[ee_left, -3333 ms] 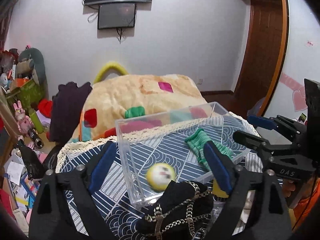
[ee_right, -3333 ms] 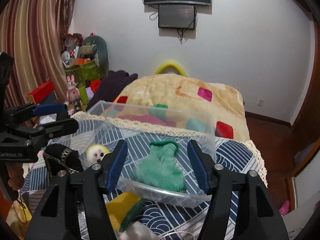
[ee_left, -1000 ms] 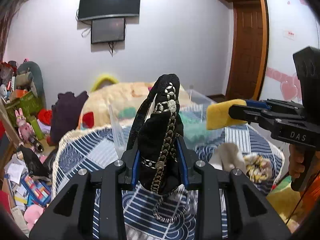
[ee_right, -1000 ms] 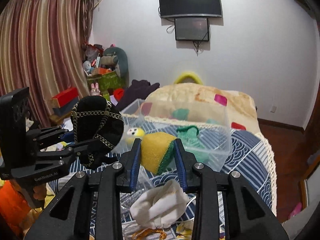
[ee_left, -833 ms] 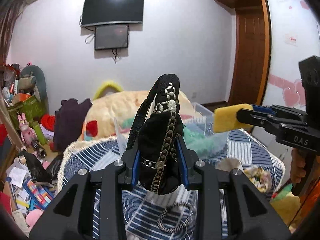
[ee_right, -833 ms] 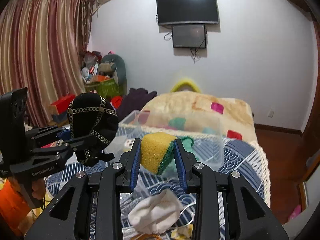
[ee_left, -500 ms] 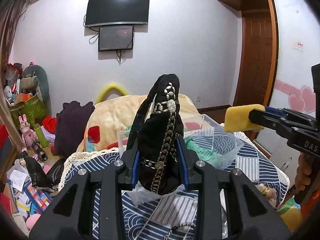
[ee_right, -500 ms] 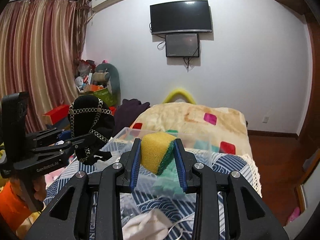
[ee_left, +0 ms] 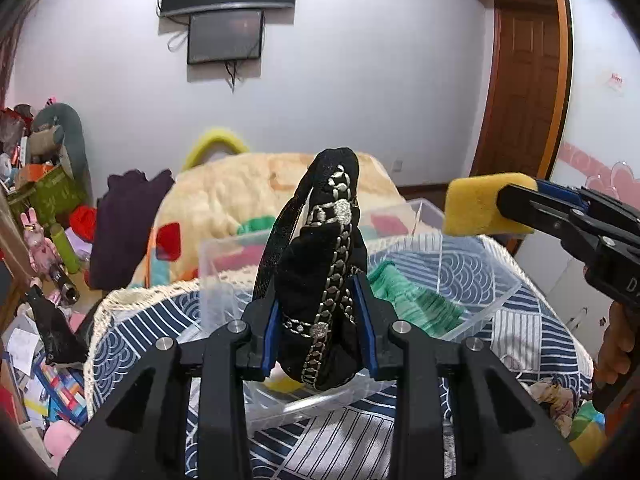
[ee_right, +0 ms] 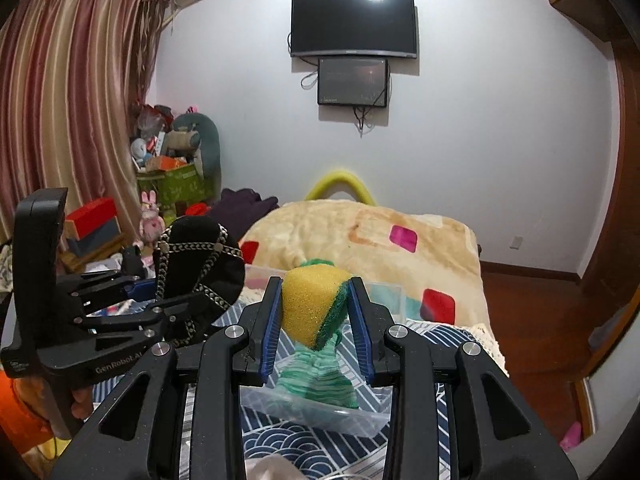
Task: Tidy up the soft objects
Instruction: 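Lower the hat and sponge into the clear box while both tools open, then withdraw both tools from the box toward the remaining items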
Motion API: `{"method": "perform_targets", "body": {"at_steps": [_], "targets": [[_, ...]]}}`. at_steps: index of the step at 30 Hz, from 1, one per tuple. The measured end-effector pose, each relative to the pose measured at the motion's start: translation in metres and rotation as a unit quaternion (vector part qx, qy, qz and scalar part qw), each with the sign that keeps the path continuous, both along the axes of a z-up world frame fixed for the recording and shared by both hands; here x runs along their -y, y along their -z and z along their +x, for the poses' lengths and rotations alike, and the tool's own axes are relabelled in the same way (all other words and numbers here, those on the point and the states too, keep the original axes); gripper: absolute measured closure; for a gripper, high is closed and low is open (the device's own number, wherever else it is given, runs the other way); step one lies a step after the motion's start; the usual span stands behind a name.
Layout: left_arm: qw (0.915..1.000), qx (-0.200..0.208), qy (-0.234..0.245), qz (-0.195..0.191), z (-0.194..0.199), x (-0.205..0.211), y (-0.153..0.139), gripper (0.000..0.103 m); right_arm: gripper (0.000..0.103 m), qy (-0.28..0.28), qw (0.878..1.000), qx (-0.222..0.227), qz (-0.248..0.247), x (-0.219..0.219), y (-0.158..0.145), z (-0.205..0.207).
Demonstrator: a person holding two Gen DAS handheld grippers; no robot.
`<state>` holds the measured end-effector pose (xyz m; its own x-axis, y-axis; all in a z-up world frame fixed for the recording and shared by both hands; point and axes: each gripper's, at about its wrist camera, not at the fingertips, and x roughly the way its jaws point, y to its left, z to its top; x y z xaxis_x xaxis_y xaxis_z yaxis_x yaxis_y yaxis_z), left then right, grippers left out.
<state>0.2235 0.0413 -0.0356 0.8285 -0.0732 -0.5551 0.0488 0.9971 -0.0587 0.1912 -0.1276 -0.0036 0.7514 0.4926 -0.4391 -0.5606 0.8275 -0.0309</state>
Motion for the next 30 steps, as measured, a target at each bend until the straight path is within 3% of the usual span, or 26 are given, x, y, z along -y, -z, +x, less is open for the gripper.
{"method": "perform_targets", "body": {"at_steps": [13,24,30], "targets": [[0.9989,-0.041,0.004,0.024,0.022,0.015,0.031,0.067,0.074,0.001,0.997,-0.055,-0.05,-0.015,0.034,0.033],[0.9992,-0.037,0.0,0.014,0.016,0.012,0.029,0.042,0.071,-0.012,0.993,-0.081,-0.085,-0.022,0.048,0.033],[0.9998,-0.017,-0.005,-0.002,-0.001,0.006,0.014,0.033,0.046,-0.012,0.995,-0.075,-0.068,-0.015,0.041,0.026]]}}
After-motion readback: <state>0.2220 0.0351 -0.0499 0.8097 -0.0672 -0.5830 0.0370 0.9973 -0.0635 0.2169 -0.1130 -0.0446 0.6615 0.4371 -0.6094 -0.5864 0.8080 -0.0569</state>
